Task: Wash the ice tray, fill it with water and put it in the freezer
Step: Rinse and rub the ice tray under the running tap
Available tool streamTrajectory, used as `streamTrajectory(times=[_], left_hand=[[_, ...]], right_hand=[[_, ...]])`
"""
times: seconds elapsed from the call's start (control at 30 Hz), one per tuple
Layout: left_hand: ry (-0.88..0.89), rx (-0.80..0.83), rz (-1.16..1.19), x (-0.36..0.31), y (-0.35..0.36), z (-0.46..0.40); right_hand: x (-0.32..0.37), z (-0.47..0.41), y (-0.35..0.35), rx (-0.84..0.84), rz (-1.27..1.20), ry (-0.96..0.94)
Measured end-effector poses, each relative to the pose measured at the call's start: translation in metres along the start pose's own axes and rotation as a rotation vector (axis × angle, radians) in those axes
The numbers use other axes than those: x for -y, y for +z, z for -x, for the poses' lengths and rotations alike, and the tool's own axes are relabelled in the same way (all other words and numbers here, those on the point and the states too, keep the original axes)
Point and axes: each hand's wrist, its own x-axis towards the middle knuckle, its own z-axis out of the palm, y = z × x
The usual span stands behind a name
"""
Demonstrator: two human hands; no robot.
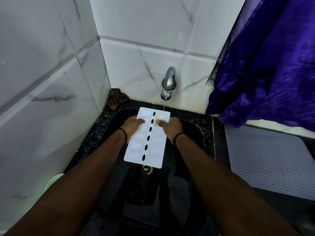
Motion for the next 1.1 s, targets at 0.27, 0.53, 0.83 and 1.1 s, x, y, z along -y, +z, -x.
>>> streamTrajectory(times=[0.27, 0.53, 0.83, 1.1], left_hand=[[0.014, -0.021, 0.095, -0.018, 0.003, -0.004], [0.059, -0.062, -0.12, -0.009, 0.011, -0.01], [0.084, -0.144, -0.156, -0.014, 0.003, -0.012], [0.113, -0.055, -0.166, -0.018, -0.003, -0.003]], right_hand=[[0.016, 0.006, -0.007, 0.212, -0.215, 0.146], [0.009, -0.006, -0.023, 0.173, -0.007, 0.046], [0.024, -0.013, -0.018, -0.011, 0.727, -0.397], [0.028, -0.009, -0.031, 0.476, 0.056, 0.168]])
